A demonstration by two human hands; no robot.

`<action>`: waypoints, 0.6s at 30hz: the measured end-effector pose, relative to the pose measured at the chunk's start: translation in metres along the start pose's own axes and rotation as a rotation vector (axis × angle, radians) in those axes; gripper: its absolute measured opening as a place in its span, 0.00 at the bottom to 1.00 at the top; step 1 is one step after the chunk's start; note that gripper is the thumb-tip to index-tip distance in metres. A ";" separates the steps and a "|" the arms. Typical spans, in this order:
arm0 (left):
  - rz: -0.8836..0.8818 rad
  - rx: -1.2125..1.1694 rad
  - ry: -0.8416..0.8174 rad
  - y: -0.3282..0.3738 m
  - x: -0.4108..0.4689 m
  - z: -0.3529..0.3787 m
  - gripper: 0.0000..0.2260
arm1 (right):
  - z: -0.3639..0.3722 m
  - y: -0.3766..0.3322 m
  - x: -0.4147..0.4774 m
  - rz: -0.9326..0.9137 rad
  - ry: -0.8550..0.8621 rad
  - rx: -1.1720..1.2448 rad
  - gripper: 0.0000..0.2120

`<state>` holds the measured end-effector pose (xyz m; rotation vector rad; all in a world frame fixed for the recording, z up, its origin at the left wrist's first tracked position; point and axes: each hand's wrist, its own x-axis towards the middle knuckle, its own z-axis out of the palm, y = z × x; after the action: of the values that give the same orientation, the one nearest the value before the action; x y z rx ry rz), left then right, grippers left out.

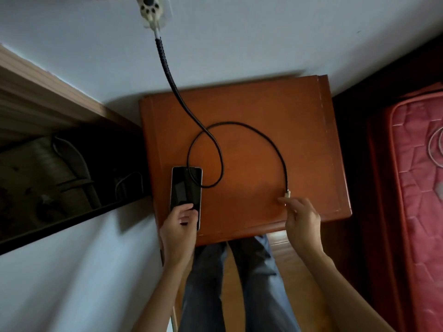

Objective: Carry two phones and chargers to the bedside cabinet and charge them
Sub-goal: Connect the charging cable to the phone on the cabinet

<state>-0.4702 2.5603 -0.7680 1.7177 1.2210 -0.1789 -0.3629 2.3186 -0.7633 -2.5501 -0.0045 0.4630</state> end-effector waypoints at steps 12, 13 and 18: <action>0.261 0.463 0.209 0.001 0.004 0.013 0.33 | 0.001 0.009 0.029 -0.081 -0.059 -0.118 0.20; 0.263 0.475 0.221 0.003 0.005 0.015 0.34 | 0.001 0.008 0.030 -0.082 -0.070 -0.126 0.19; 0.229 0.498 0.259 0.010 0.012 0.022 0.40 | 0.004 0.001 0.023 -0.110 -0.149 -0.213 0.12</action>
<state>-0.4481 2.5512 -0.7807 2.3593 1.2176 -0.1313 -0.3425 2.3216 -0.7742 -2.6980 -0.2598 0.6388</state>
